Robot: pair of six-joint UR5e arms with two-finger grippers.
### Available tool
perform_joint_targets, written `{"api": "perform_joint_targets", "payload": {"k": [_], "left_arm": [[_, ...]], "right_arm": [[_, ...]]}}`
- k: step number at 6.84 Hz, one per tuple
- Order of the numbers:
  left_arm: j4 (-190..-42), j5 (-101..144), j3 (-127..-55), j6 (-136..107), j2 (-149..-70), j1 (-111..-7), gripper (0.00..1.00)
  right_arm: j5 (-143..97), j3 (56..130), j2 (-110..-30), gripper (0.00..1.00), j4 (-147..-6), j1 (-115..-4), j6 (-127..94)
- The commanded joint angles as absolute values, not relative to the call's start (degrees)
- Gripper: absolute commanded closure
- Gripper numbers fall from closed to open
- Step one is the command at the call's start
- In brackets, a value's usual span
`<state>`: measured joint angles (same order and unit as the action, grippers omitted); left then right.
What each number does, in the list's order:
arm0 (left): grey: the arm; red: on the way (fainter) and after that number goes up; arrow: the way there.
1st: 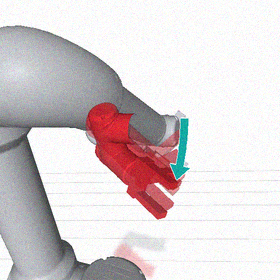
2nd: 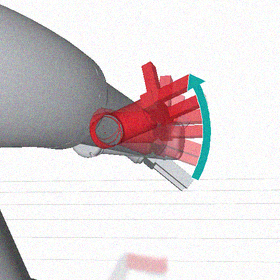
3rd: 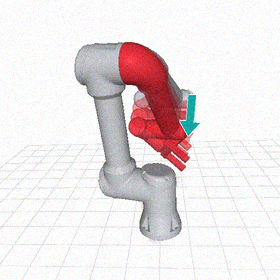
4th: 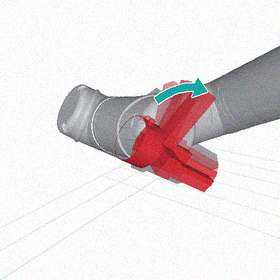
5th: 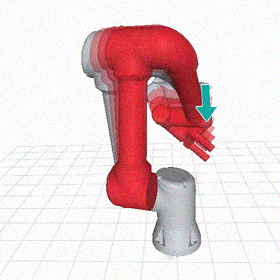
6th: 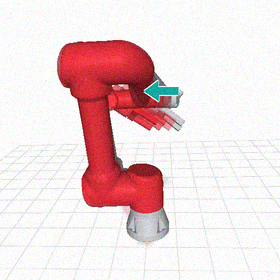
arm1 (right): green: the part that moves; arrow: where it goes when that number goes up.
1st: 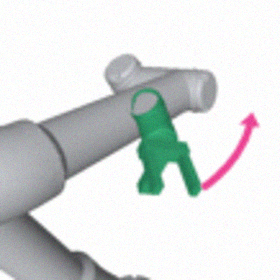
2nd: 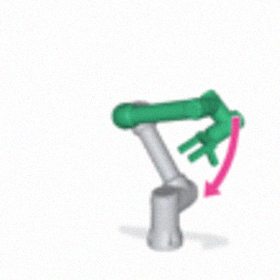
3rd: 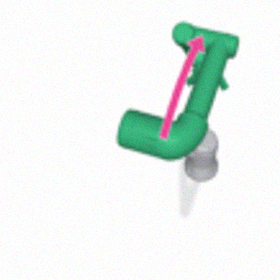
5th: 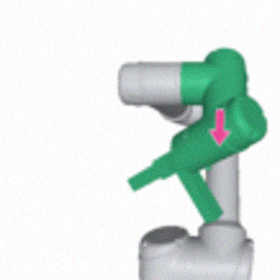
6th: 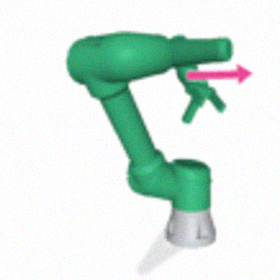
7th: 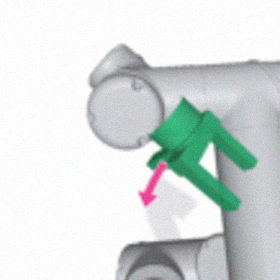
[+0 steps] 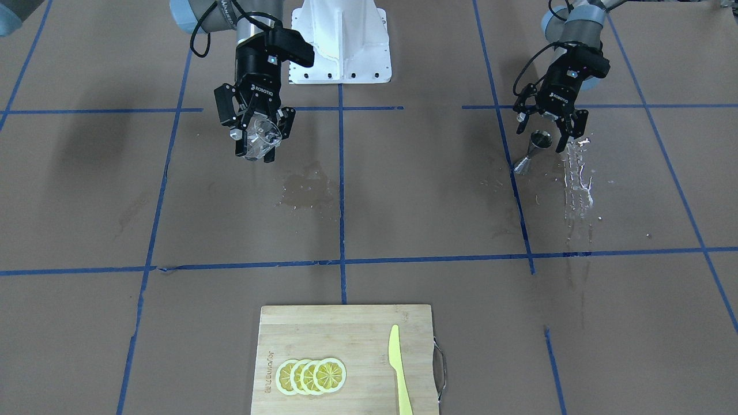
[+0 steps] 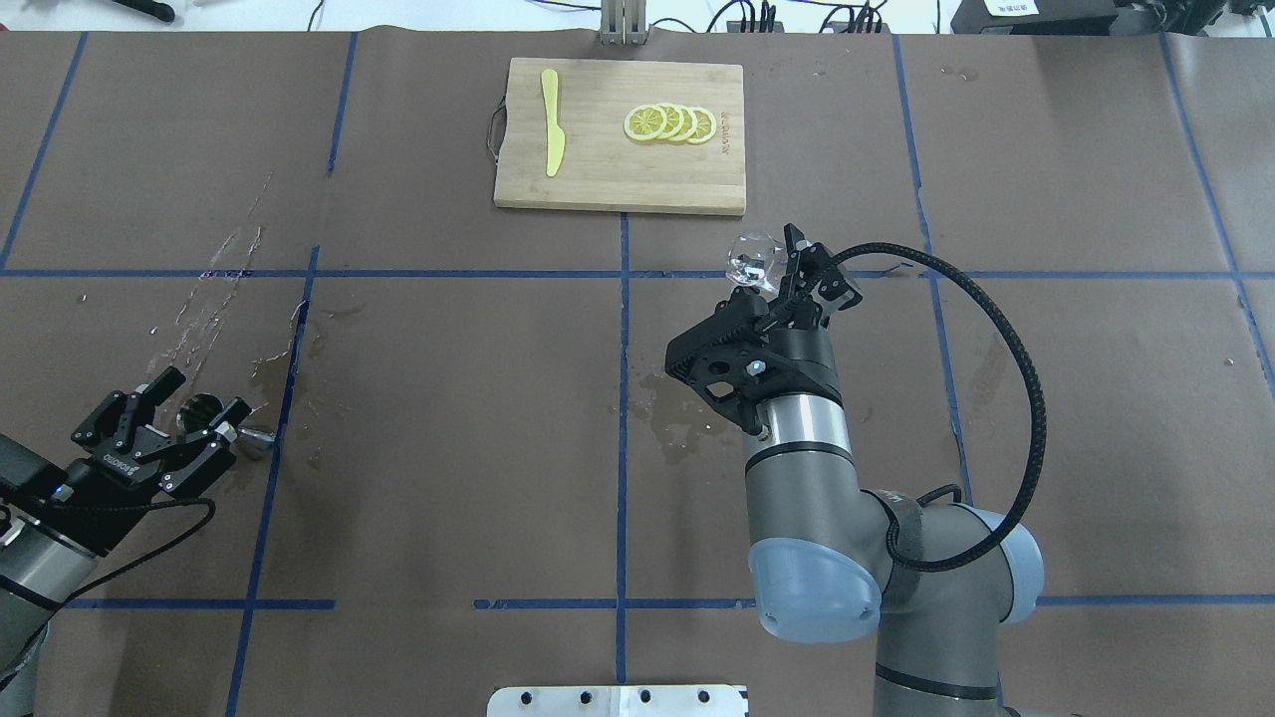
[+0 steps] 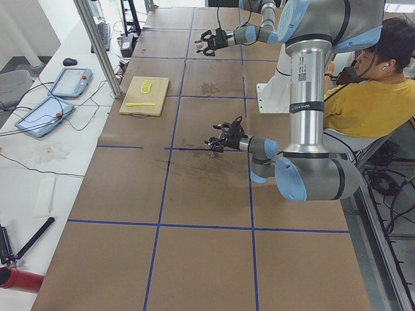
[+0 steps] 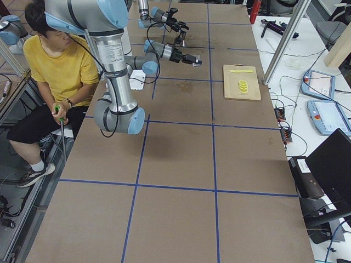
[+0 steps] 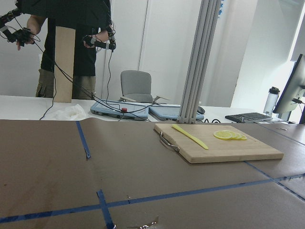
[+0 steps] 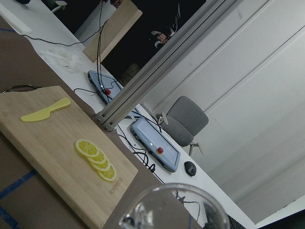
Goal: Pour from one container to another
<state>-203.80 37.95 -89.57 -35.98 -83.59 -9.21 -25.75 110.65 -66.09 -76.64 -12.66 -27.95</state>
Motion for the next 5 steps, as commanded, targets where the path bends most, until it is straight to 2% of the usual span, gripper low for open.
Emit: {"api": "perform_joint_targets", "payload": {"k": [1,3,5], "left_arm": [[-206.8,41.0,-93.4,-27.8,-83.1,-10.6,0.0],[-204.2,57.9,-92.8,-27.4,-82.7,-23.7,0.0],[-194.8,82.0,-92.7,-27.1,-83.1,-42.3,0.0]], "right_arm": [[-25.8,110.7,-66.1,1.0,-76.6,-12.7,-27.9],[-25.8,110.7,-66.1,1.0,-76.6,-12.7,-27.9],[-25.8,110.7,-66.1,1.0,-76.6,-12.7,-28.0]]}}
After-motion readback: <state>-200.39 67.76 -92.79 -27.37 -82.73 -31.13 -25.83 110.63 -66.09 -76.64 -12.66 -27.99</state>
